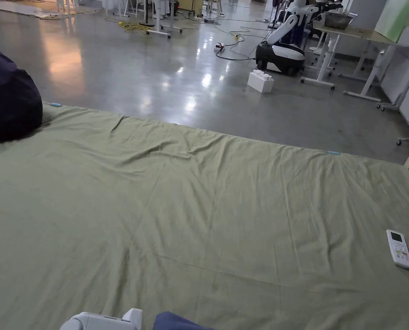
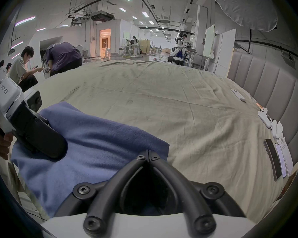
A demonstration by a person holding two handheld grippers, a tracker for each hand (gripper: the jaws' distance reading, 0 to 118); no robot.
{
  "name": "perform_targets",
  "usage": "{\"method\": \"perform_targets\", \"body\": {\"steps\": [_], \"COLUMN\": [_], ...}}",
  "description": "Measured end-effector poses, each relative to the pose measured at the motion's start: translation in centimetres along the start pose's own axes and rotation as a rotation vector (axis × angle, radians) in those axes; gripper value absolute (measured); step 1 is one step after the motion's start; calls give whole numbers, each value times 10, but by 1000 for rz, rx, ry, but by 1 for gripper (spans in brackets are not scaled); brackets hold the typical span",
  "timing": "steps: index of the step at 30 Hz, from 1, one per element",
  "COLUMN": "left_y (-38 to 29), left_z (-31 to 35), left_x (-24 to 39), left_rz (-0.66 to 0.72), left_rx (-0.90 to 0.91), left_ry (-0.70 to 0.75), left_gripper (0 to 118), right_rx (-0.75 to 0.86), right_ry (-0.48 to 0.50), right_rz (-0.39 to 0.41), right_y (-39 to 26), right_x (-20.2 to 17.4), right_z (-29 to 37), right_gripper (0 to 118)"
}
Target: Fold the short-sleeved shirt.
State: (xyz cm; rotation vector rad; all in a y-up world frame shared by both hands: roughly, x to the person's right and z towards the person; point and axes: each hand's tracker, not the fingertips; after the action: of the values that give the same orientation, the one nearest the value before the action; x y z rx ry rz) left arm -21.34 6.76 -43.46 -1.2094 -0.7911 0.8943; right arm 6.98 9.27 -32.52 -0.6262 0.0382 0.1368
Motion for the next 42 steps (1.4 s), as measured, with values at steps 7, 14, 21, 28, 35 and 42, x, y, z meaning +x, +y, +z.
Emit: {"method": "perform_targets", "body": {"steps": [7, 14, 21, 28, 35, 42], "left_y": [0, 22, 55, 74, 96, 103], "left_z": [16, 85, 191, 288, 363, 396], "left_x": [24, 37, 2, -7, 2, 6], "left_rz": [-47, -116, -108, -107, -109, -108], "left_rx": [6, 68, 162, 211, 238, 211], "left_ry": [-72, -72, 34, 181, 427, 686], "left_gripper": [23, 23, 23, 23, 23, 23], "right_rx": [29, 149, 362, 452, 468, 446], "right_ry": [-25, -49, -156, -232, -292, -307], "right_rz": [10, -31, -36, -38, -66, -75], "right_y": [4, 58, 151, 198, 204, 197], "right_x": [2, 35, 88, 124, 144, 149], "right_z": [2, 18, 43, 55, 61, 60], "right_gripper": [0, 0, 0, 0, 0, 0]}}
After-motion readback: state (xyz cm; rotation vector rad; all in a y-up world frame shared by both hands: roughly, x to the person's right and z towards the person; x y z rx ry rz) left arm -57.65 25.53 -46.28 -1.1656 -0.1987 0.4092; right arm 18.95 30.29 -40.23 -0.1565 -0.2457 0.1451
